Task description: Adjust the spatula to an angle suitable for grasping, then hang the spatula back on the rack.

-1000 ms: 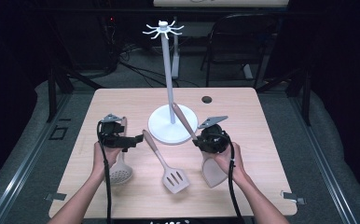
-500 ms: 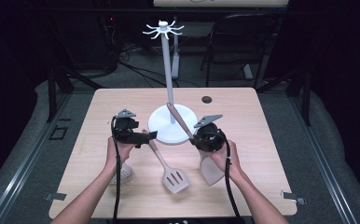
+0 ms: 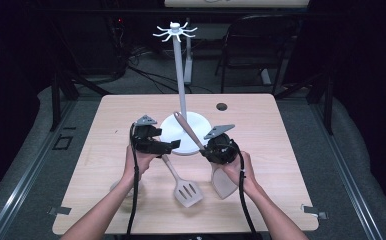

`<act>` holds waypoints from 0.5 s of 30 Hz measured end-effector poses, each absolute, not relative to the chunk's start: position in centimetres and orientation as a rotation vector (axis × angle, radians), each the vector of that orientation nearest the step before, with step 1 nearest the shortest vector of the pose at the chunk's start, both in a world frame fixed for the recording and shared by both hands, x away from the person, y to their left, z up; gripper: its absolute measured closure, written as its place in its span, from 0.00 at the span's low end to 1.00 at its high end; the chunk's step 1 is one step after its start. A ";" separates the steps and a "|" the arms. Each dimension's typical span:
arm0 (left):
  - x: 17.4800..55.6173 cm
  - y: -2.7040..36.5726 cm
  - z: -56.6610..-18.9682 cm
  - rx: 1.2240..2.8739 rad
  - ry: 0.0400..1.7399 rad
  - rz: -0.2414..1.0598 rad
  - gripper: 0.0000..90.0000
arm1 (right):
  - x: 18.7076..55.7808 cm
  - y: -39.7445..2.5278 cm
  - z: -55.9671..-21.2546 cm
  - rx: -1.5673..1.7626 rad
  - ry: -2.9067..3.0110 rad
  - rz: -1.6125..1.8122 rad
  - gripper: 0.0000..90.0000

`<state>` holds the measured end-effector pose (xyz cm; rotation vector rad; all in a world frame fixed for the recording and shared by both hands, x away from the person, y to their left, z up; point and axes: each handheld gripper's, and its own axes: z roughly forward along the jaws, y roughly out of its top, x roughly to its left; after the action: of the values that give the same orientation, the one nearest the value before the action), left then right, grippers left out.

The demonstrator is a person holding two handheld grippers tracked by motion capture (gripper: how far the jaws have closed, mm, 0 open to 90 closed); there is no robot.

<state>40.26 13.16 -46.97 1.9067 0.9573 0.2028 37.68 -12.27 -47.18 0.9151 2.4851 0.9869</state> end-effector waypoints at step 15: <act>39.9 11.0 -46.8 1.821 0.882 0.132 0.32 | 36.9 -11.2 -47.3 0.833 2.500 0.974 0.87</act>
<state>39.89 11.02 -46.77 1.8214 0.8818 0.1317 36.87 -11.19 -47.27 0.8328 2.4998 0.9743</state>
